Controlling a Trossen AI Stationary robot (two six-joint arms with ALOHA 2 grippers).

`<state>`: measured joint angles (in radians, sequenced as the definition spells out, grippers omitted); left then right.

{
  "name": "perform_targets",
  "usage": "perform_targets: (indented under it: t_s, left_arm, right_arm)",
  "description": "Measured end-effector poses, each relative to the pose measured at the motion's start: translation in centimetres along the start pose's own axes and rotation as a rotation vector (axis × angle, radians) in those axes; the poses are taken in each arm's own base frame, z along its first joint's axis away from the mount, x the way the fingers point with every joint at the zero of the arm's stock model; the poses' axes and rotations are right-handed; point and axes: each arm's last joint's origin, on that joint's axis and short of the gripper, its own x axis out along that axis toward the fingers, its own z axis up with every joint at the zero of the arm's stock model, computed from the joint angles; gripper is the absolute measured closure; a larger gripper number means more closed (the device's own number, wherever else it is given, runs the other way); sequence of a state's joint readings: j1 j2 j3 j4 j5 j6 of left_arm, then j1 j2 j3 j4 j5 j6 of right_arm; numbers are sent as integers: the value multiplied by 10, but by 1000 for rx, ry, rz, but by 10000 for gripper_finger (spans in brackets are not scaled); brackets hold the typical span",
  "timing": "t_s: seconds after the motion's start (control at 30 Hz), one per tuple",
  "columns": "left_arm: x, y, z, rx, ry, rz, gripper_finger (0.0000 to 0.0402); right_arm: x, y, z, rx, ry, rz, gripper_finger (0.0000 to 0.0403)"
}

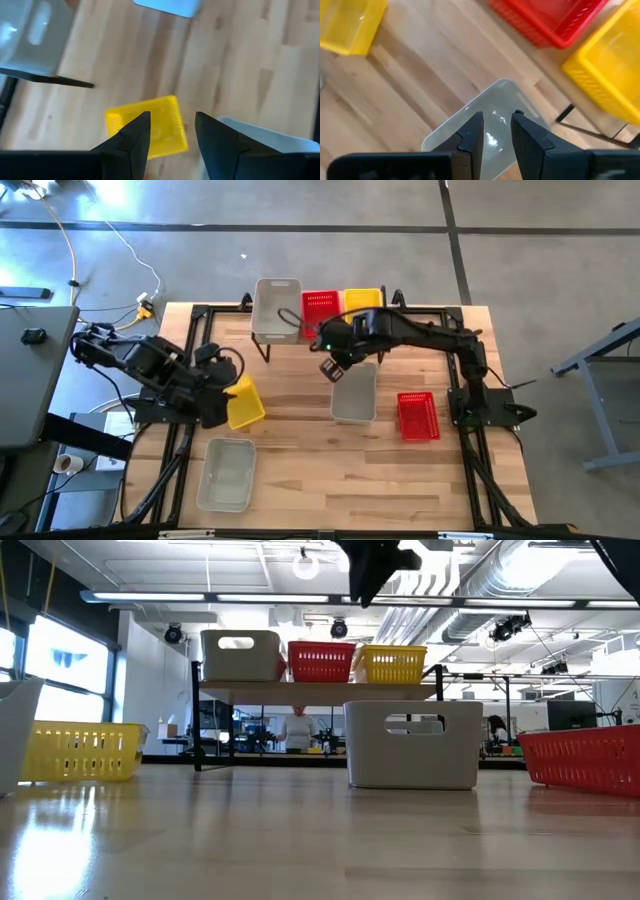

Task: Stack baskets on shelf by color
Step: Stack the bottom gray bin on top of the gray bin on the shelf

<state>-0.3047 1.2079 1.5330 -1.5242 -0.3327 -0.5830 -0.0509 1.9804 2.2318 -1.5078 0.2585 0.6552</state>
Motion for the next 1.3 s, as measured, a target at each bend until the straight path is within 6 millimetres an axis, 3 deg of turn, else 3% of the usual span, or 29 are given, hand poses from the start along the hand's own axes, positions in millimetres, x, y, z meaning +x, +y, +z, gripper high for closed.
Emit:
perform_targets:
  t_s: [0.63,0.9,1.3]
  left_arm:
    - [-20,-45,-36,-11,121,-246,257]
    - [-19,-63,-43,10,152,-268,250]
    - [0,-130,-65,196,245,-301,232]
  right_arm:
    - [-18,46,-41,-71,2,66,319]
    - [-23,56,-52,-145,-8,67,280]
    - [-29,68,-69,-215,39,111,260]
